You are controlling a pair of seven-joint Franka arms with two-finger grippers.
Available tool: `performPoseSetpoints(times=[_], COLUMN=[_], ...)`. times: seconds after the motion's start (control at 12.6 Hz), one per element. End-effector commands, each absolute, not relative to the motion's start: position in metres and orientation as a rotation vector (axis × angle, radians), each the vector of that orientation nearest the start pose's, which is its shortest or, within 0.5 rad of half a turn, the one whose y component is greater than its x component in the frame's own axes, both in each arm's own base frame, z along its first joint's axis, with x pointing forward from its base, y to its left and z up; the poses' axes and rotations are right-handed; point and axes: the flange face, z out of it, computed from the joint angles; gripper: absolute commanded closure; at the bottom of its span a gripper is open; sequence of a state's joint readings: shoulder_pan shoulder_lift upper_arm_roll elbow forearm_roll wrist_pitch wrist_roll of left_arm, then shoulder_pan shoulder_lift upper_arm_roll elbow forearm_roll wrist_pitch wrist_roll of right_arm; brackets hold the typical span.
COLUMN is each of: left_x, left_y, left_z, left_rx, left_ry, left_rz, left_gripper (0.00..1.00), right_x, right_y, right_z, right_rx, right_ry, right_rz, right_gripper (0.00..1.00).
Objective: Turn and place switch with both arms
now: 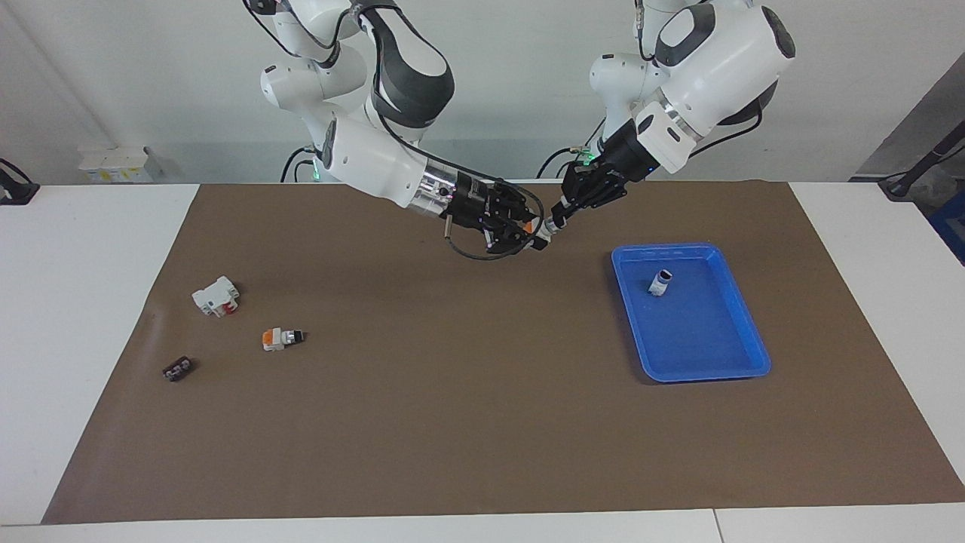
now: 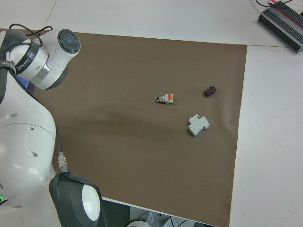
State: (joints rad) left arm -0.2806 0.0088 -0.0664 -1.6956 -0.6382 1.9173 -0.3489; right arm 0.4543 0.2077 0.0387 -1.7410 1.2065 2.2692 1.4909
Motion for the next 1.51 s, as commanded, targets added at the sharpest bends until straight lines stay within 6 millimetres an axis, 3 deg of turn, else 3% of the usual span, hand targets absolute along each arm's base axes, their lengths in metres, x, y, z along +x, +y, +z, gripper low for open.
performPoseSetpoints(times=[0.0,0.08,0.64,0.87,1.27,1.43], left_x=[0.5419,0.5416,0.5398,0.5396,0.5378,0.5380], left_y=[-0.2254,-0.2239,-0.2260,-0.2222,-0.2248,-0.2247], left_z=[0.6044,0.6042,0.6029,0.6050,0.6068,0.6058], left_rx=[2.546,2.591,2.572,2.514,2.502,2.471], left_ry=[-0.107,-0.232,-0.537,-0.844,-0.883,-0.985], left_rz=[0.146,0.195,0.277,0.361,0.365,0.394], left_gripper=[1.00,1.00,1.00,1.00,1.00,1.00], right_x=[0.5678,0.5683,0.5671,0.5674,0.5666,0.5668], right_y=[0.3346,0.3338,0.3354,0.3344,0.3340,0.3331], right_z=[0.5070,0.5069,0.5080,0.5072,0.5076,0.5061], right_rx=[-1.449,-1.448,-1.452,-1.450,-1.450,-1.451], right_ry=[1.644,1.645,1.640,1.642,1.642,1.645], right_rz=[0.871,0.870,0.871,0.870,0.870,0.870], right_gripper=[1.00,1.00,1.00,1.00,1.00,1.00])
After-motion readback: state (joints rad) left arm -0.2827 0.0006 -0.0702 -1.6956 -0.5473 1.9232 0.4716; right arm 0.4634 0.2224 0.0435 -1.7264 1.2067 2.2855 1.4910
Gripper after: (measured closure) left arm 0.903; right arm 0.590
